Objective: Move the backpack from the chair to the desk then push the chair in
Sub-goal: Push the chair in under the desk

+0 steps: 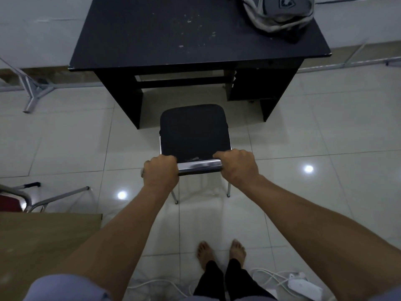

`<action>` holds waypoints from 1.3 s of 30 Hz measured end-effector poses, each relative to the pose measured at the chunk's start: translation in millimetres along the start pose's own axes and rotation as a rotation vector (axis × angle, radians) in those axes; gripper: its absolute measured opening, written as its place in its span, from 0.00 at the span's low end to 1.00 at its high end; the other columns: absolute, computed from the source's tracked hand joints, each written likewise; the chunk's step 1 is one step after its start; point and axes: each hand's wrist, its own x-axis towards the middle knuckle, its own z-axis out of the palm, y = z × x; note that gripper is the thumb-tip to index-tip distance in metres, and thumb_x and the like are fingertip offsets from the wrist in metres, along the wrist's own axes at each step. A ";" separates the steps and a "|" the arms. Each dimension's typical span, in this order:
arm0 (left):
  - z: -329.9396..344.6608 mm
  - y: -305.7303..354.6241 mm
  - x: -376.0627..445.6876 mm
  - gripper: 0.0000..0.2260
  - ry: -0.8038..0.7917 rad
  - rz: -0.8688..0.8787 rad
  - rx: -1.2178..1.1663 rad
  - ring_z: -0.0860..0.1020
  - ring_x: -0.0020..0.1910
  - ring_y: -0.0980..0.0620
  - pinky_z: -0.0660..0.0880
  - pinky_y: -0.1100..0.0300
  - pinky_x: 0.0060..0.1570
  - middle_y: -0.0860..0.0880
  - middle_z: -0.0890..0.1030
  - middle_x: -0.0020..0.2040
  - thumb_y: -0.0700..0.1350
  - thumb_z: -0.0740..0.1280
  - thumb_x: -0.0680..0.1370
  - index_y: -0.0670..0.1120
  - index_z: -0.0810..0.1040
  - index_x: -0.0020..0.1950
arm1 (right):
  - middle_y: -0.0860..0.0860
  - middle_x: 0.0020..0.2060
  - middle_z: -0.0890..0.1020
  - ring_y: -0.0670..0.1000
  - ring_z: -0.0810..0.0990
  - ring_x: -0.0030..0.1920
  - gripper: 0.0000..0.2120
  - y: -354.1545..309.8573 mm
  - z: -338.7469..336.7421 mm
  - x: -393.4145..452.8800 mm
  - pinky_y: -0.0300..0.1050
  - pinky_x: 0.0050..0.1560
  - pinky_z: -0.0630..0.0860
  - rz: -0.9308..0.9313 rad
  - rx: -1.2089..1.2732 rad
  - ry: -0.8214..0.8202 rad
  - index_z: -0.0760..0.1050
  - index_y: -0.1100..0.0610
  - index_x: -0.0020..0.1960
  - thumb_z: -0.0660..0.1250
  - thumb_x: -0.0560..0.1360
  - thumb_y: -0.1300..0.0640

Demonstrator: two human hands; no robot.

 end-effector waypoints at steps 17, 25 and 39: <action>-33.0 -13.9 133.9 0.09 0.020 0.001 -0.064 0.83 0.46 0.44 0.80 0.51 0.48 0.45 0.84 0.47 0.45 0.70 0.77 0.47 0.83 0.57 | 0.48 0.38 0.84 0.52 0.83 0.38 0.09 22.0 -13.5 138.0 0.43 0.39 0.77 0.044 -0.024 0.017 0.82 0.47 0.54 0.73 0.74 0.54; -63.1 -19.0 226.2 0.10 0.010 -0.034 -0.075 0.84 0.45 0.43 0.80 0.52 0.44 0.45 0.82 0.44 0.45 0.74 0.74 0.45 0.83 0.54 | 0.49 0.39 0.83 0.54 0.83 0.40 0.09 42.6 -24.1 234.2 0.45 0.38 0.72 0.043 0.006 0.022 0.81 0.46 0.54 0.73 0.74 0.53; -102.2 -33.1 369.8 0.09 0.054 0.002 -0.123 0.83 0.45 0.40 0.82 0.49 0.48 0.43 0.83 0.44 0.42 0.73 0.73 0.45 0.84 0.53 | 0.52 0.42 0.84 0.59 0.84 0.44 0.10 72.3 -41.3 375.0 0.49 0.43 0.75 0.061 0.005 0.002 0.81 0.47 0.55 0.72 0.74 0.56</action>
